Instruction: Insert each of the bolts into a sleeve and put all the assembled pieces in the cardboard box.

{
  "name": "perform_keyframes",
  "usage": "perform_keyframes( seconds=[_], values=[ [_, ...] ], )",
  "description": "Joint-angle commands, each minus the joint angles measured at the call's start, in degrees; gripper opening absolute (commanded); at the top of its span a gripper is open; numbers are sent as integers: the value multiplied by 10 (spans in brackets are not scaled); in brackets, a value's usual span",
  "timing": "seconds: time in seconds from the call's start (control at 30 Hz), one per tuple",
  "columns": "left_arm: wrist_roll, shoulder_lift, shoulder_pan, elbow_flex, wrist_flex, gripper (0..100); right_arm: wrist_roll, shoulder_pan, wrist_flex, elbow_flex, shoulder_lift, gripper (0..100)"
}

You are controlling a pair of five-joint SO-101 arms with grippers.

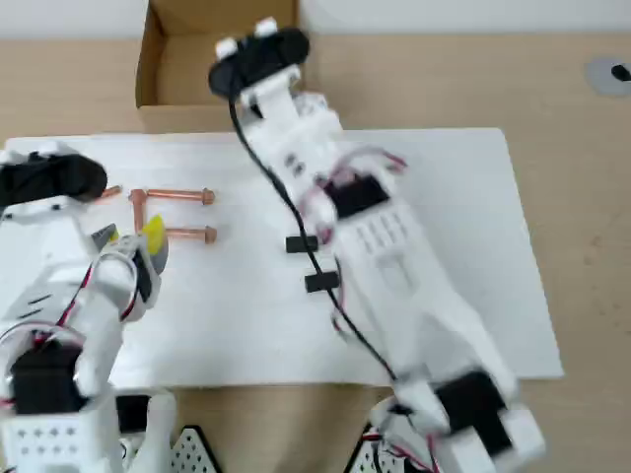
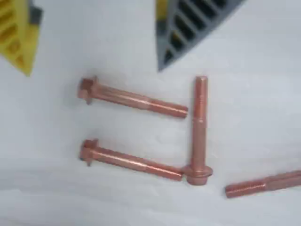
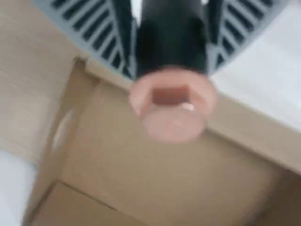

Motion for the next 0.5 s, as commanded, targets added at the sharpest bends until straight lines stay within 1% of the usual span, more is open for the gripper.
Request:
perform_keyframes(
  seconds=[0.0, 0.23, 0.47],
  values=[
    [13, 2, -11, 31, -47, 188, -7, 32, -16, -194, 128, 10],
    [15, 3, -10, 95, -84, 188, -6, 58, -13, -519, 393, 10],
    [15, -1, -12, 127, -83, 188, -7, 56, -12, -789, 643, 12]
  ],
)
